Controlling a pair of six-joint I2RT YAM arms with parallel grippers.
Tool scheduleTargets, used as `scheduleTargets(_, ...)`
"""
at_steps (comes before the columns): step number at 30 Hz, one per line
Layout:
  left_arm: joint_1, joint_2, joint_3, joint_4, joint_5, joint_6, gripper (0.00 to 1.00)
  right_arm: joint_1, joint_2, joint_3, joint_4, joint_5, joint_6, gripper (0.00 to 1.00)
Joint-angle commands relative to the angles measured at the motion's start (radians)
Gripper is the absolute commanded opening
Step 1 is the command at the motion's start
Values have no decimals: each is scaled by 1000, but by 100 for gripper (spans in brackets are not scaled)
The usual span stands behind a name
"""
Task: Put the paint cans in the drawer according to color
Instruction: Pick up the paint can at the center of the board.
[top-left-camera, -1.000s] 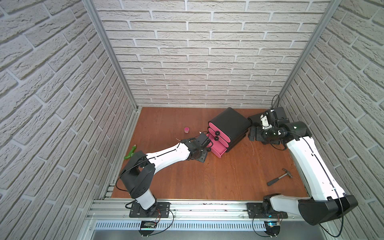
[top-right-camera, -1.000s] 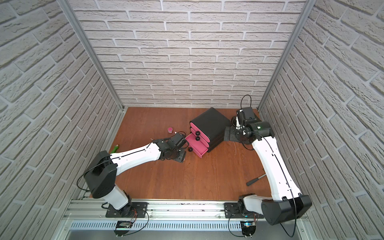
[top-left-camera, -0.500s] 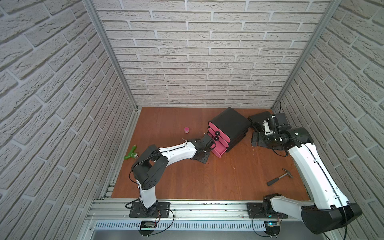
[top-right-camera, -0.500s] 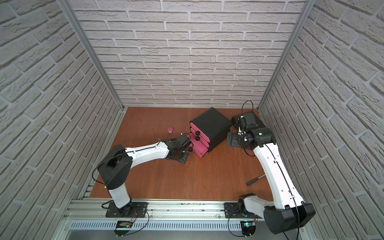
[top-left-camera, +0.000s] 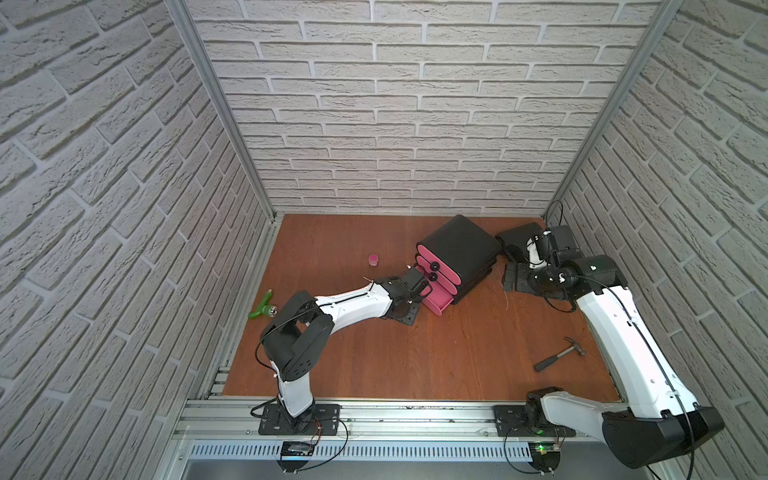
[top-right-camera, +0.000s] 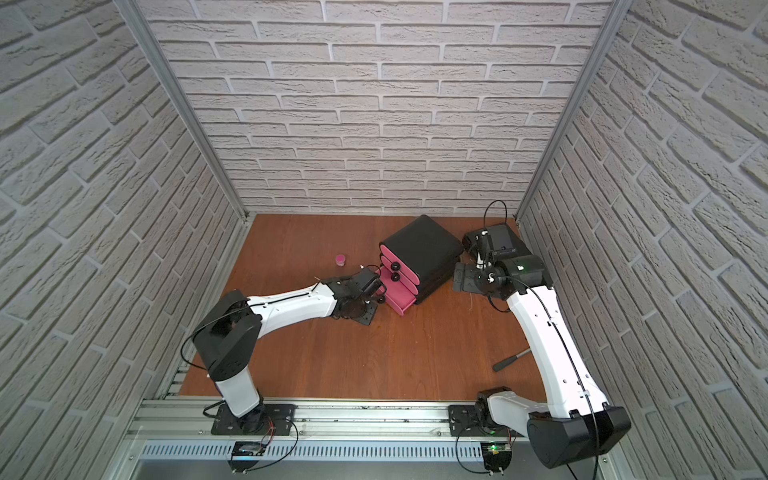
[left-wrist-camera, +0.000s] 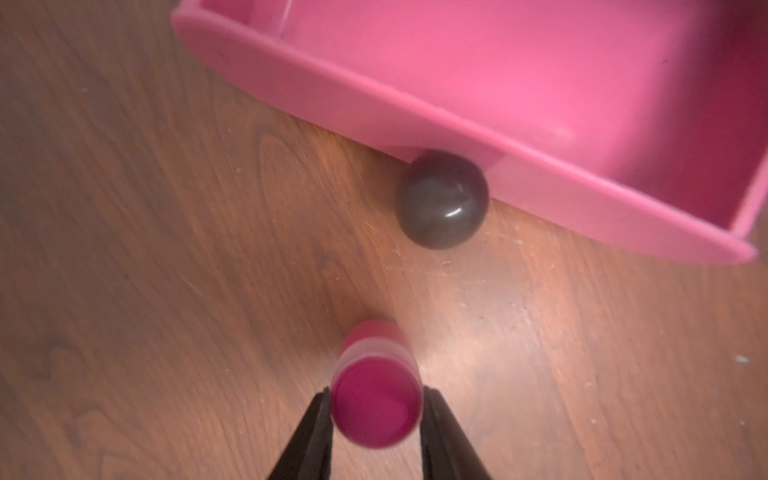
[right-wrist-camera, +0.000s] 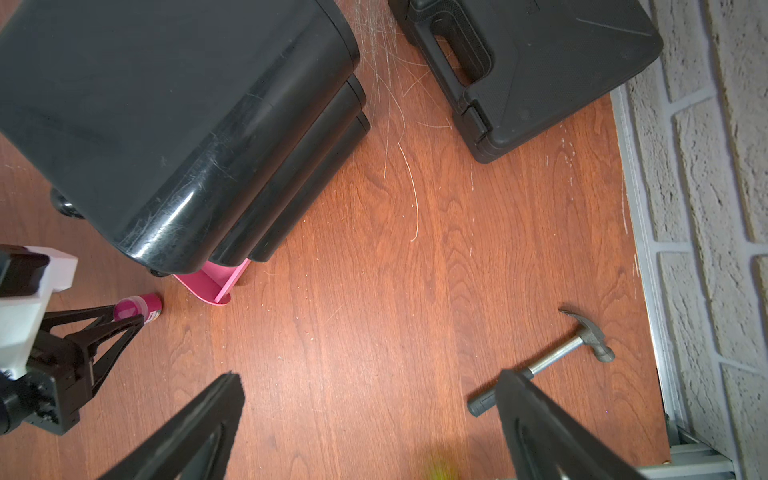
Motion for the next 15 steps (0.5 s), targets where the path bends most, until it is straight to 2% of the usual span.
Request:
scheduleTargets(1, 10, -88, -4, -17, -37, -3, 27, 5, -16, 7, 28, 5, -3, 100)
scheduleTargets(7, 52, -188, 10, -61, -69, -42, 27, 5, -28, 0, 33, 5, 3, 100)
scheduleTargets(15, 109, -171, 28, 81, -51, -12, 26, 5, -50, -13, 29, 13, 12, 100)
